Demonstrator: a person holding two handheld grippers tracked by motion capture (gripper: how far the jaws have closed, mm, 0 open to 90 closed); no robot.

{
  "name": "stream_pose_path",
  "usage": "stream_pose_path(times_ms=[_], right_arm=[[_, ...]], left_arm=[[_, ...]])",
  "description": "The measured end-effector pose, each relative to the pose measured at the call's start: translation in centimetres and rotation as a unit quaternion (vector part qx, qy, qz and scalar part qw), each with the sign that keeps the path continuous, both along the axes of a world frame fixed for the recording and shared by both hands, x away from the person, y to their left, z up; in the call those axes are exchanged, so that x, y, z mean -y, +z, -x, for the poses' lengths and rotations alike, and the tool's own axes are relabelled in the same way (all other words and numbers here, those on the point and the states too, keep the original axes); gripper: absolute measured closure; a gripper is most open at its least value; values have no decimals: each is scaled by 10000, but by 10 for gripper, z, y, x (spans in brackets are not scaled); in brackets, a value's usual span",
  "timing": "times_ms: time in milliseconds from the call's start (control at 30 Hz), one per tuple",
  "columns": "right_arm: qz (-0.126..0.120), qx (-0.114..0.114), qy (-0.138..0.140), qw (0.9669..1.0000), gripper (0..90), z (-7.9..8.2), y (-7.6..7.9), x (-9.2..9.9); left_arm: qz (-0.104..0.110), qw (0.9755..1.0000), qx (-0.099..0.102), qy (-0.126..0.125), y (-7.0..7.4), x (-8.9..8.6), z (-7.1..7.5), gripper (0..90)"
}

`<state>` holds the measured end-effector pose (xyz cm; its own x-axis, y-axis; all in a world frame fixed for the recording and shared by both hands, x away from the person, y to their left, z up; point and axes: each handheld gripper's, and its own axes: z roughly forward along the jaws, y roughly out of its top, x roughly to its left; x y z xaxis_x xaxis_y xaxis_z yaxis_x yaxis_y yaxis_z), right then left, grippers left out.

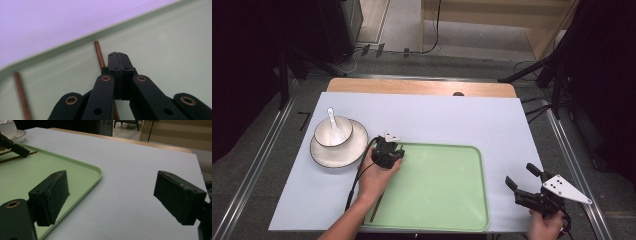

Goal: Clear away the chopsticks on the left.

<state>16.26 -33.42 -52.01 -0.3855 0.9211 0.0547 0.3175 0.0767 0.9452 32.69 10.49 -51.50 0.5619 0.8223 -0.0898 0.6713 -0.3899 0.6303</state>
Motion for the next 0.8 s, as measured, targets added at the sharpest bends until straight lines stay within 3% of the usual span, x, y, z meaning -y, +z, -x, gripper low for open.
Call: stream_pose_path(times_ms=[200, 367, 600, 700, 800], right_arm=[[15, -16, 26, 10000, 130, -1, 0, -1], [15, -27, 37, 10000, 130, -1, -1, -1], [28, -32, 46, 10000, 130, -1, -1, -1], [26, -42, 54, 10000, 130, -1, -1, -2], [34, -35, 38, 10000, 130, -1, -1, -1]], left_arm=[[18, 9998, -63, 207, 1, -20, -4, 900], [164, 9988, -113, 455, 1, -34, -7, 900], [93, 9973, -84, 719, 3, -49, -10, 900], [272, 9976, 29, 632, 5, -57, -7, 900], [297, 9980, 259, 488, 12, -62, 6, 900]])
